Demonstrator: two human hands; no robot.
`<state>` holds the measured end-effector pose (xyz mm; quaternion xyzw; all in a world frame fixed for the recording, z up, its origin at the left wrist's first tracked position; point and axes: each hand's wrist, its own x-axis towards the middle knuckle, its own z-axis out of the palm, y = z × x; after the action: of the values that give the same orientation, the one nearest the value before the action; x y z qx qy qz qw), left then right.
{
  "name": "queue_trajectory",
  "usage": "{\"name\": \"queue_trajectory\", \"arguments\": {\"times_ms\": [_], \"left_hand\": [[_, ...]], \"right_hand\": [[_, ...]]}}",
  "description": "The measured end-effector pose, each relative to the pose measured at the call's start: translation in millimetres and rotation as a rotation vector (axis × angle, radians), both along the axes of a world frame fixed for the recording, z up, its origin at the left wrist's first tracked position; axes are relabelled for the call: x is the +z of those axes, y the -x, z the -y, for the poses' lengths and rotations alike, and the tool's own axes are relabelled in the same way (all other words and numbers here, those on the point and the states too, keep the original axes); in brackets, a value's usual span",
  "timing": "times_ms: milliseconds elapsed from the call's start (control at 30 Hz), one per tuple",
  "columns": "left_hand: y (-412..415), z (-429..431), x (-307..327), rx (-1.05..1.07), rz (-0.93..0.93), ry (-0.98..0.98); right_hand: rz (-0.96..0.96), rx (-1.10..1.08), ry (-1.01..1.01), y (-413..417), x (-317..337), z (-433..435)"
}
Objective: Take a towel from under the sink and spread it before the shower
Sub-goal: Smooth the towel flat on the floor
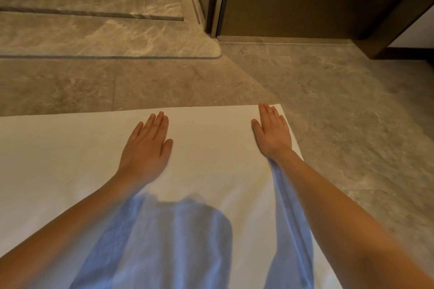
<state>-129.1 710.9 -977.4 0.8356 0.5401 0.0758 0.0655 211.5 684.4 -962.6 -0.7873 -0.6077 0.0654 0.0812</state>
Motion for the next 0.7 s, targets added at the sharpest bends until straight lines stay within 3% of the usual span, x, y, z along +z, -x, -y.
{"name": "queue_trajectory", "arguments": {"times_ms": [200,267,467,600,700], "left_hand": [[0.6,-0.5,-0.3,-0.010,0.001,0.010],[0.7,-0.7,-0.2,-0.007,-0.001,0.005],[-5.3,4.7,17.7,-0.005,0.037,0.023],[9.4,37.6,34.3,-0.038,0.154,-0.026],[37.9,83.3,32.6,-0.022,0.116,-0.005]], "right_hand": [[-0.016,-0.127,0.059,10.7,19.9,-1.9],[-0.058,-0.146,-0.030,31.1,33.1,2.8],[-0.247,0.171,-0.139,170.9,44.0,58.4],[-0.275,0.175,-0.073,212.2,38.9,91.2],[-0.271,0.187,-0.069,225.5,41.2,109.0]]}}
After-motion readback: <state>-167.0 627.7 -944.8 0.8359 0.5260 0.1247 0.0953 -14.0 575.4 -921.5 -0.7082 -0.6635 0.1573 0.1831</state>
